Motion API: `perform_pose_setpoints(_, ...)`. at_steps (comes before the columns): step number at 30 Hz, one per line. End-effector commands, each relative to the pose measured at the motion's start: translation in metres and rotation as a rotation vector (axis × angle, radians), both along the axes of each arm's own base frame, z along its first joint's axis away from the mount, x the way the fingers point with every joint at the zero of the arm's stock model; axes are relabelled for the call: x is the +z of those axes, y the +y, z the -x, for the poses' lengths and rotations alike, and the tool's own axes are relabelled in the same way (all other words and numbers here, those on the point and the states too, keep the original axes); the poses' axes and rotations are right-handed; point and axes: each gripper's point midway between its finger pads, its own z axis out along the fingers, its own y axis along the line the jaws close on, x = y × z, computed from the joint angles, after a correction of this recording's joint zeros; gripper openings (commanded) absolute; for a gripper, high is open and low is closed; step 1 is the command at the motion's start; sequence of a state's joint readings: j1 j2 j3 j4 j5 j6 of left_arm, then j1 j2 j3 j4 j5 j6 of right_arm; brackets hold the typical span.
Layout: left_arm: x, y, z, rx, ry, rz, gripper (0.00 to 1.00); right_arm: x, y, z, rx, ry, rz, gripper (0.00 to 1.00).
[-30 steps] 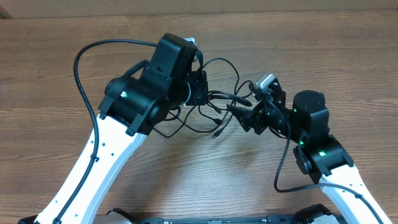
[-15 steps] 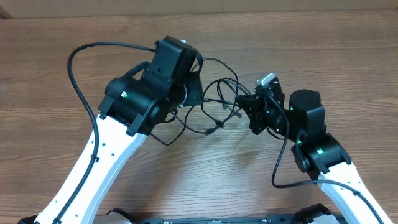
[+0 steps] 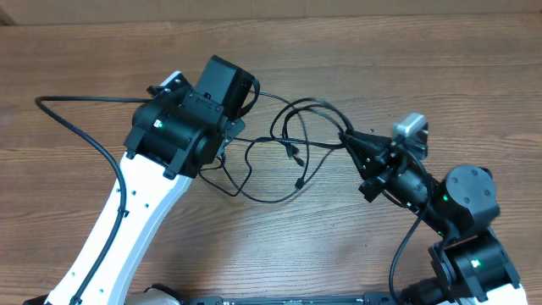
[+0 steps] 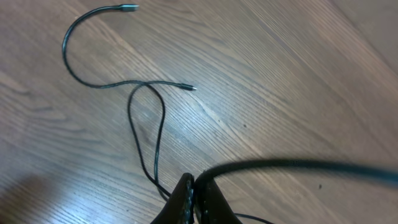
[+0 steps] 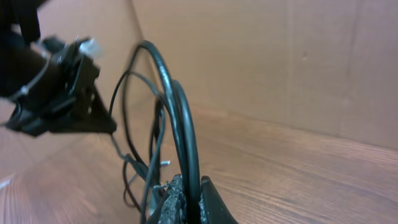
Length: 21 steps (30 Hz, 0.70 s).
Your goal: Untangle cables
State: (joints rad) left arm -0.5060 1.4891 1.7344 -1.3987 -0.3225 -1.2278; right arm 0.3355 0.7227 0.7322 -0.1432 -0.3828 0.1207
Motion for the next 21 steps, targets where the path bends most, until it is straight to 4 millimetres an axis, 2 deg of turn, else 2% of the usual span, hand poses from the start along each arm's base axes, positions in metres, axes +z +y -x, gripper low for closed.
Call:
perform_pose_setpoints(1, 0.008, 0.033, 0.002, 0.144, -0.035, -0.049, 0.04, 0.016, -0.024, -0.009, -0.156, -0.007, -0.073, 0.04)
perform_pose_setpoints(9, -0.001, 0.067, 0.019, 0.261, 0.056, -0.092, 0.04, 0.014, -0.075, -0.032, -0.494, 0.106, -0.275, 0.04)
perform_pose_setpoints(12, -0.001, 0.067, 0.019, 0.207, 0.068, -0.112, 0.04, 0.013, -0.074, -0.032, -0.486, 0.106, -0.267, 0.04)
perform_pose_setpoints(15, 0.0, 0.055, 0.01, 0.044, 0.07, -0.124, 0.05, 0.01, -0.065, -0.03, -0.431, 0.069, -0.168, 0.06)
perform_pose_setpoints(16, 0.0, 0.049, 0.006, -0.027, 0.067, -0.124, 0.04, 0.009, -0.059, -0.029, -0.397, 0.057, -0.134, 0.1)
perform_pose_setpoints(18, 0.001, 0.038, 0.0, -0.137, 0.055, -0.115, 0.04, 0.006, -0.048, -0.027, -0.327, 0.033, -0.067, 0.29)
perform_pose_setpoints(20, 0.002, 0.025, -0.004, -0.232, 0.046, -0.089, 0.04, -0.001, -0.035, -0.027, -0.249, 0.013, 0.005, 0.69)
perform_pose_setpoints(21, 0.002, 0.022, -0.004, -0.252, 0.045, -0.08, 0.04, -0.004, -0.031, -0.027, -0.225, 0.008, 0.026, 0.77)
